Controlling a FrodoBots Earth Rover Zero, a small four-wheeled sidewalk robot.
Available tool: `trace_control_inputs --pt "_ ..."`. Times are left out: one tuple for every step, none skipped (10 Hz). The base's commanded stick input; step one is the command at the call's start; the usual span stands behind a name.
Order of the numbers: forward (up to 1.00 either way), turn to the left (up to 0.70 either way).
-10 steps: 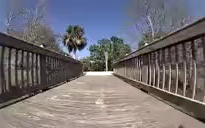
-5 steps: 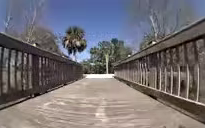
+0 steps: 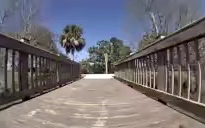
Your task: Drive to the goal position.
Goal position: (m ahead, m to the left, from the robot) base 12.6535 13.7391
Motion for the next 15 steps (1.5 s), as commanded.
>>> trace_control_inputs --pt "0.7 0.0" --pt "0.7 0.0" --pt "0.7 0.0" --pt "0.7 0.0" --pt "0.7 0.0" --pt "0.7 0.0" --pt "0.7 0.0" --pt "0.7 0.0" --pt "0.7 0.0" --pt "0.7 0.0" --pt "0.7 0.0" --pt "0.7 0.0" --pt "0.7 0.0" --pt "0.7 0.0" --pt "0.7 -0.09"
